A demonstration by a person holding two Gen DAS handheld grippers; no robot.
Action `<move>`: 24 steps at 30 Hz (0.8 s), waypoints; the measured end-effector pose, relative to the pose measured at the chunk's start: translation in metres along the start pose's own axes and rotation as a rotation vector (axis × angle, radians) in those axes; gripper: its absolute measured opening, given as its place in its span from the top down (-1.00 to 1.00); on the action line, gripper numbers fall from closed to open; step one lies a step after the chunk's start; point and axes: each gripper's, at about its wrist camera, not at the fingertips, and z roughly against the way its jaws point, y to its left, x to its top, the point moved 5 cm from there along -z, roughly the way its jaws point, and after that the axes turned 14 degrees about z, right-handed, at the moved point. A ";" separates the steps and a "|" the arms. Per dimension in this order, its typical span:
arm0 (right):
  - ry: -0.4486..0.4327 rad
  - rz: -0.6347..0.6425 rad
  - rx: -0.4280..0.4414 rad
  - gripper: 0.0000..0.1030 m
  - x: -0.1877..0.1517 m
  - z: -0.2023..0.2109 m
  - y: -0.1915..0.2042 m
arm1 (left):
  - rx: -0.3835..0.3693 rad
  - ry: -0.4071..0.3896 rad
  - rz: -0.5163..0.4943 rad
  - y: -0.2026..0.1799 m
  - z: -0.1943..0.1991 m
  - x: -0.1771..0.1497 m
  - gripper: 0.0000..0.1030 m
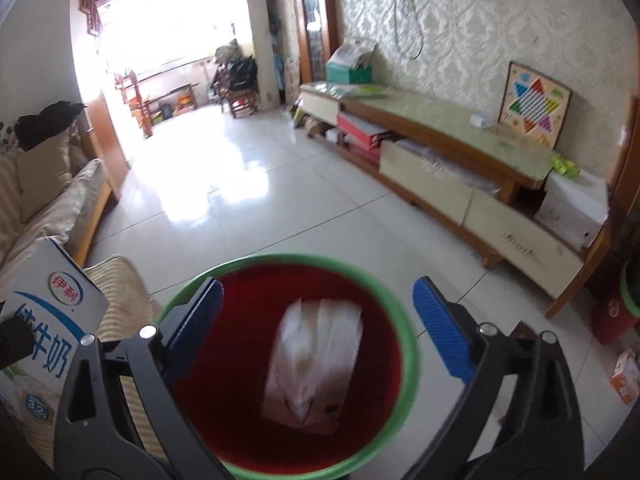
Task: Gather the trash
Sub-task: 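Carry both items over the red bucket and open both tools to drop them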
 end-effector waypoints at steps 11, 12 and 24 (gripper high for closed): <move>0.040 0.241 0.051 -0.90 0.004 -0.100 0.002 | 0.050 0.106 -0.065 -0.003 -0.090 -0.008 0.30; 0.057 0.265 0.070 -0.90 0.004 -0.105 0.005 | 0.053 0.110 -0.066 -0.002 -0.095 -0.009 0.31; 0.078 -0.104 0.256 -0.90 0.001 -0.090 0.008 | 0.106 0.063 -0.067 0.024 -0.095 -0.006 0.12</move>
